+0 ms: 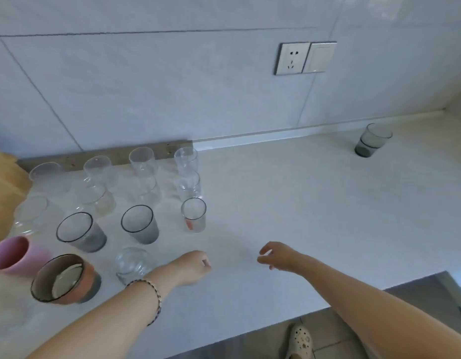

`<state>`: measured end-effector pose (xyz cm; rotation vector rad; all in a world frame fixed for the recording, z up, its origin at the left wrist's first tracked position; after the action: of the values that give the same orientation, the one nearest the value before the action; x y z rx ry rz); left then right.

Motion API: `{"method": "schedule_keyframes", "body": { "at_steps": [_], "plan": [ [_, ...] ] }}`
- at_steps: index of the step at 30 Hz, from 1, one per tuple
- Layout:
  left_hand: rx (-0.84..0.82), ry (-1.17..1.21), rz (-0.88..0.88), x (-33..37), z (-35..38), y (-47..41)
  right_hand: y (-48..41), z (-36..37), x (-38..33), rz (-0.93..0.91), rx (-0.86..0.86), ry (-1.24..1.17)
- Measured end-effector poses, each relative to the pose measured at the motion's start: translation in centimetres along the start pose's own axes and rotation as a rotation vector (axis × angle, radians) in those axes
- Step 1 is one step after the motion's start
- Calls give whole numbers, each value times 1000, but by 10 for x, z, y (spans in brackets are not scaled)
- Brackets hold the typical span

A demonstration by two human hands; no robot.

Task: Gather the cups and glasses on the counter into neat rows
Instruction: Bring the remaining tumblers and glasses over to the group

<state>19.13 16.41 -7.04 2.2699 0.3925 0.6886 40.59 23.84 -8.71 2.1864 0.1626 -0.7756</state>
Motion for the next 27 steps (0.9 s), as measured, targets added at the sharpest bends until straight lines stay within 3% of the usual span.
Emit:
{"method": "schedule_keyframes", "body": {
  "at_steps": [7,16,20,27],
  "plan": [
    [-15,-95,136,177,4,-64,8,-166,121,103,254,-55],
    [-61,-200,107,365,27,-152,-19,-346,251,226,280,-114],
    [-101,-148,40,410,33,-185,-57,-422,261,220,338,-37],
    [-62,-111,-66,427,22,-234,-136,-521,201,57,535,168]
  ]
}}
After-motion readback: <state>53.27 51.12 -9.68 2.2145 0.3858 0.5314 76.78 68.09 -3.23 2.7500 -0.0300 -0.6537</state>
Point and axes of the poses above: each hand's wrist, its own y-axis away from the middle knuckle, its own z-axis out of the palm, x = y × z, the point moved 3 cm from there along -y, towards the middle knuckle, and after that the axes turned 6 degrees about -z, right-handed, at the moved point
